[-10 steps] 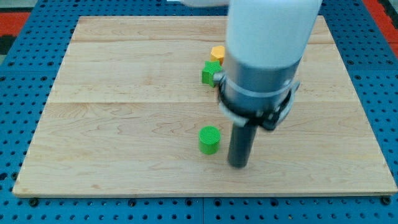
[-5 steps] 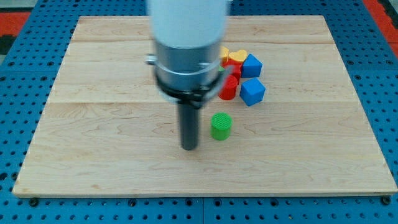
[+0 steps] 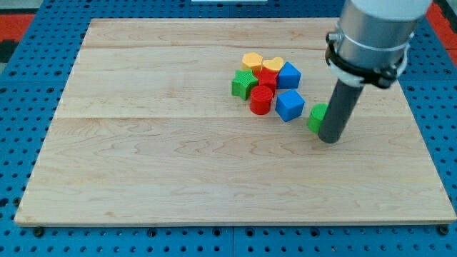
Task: Slide the green circle below of the blue triangle
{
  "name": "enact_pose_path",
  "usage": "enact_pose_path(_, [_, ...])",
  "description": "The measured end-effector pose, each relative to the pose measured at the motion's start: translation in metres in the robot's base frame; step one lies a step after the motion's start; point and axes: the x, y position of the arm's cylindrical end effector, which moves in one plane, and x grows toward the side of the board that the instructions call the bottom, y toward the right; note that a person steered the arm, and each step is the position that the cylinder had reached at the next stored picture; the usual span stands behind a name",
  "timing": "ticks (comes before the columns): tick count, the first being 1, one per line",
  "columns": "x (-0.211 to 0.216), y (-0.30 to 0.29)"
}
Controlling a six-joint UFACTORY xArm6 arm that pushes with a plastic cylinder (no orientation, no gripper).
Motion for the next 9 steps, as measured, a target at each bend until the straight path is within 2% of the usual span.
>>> enact_pose_path(1, [-0.029, 0.0])
enact_pose_path(2, [-0.039, 0.0])
enact_pose_path(3, [-0.039, 0.064])
enact_pose_path(5, [-0.051, 0.02])
enact_pose_path(6, [-0.064, 0.019])
enact_pose_path(7, [-0.076, -0.018])
enact_pose_path(8, [-0.075, 0.006])
enact_pose_path(9, [-0.074, 0.067])
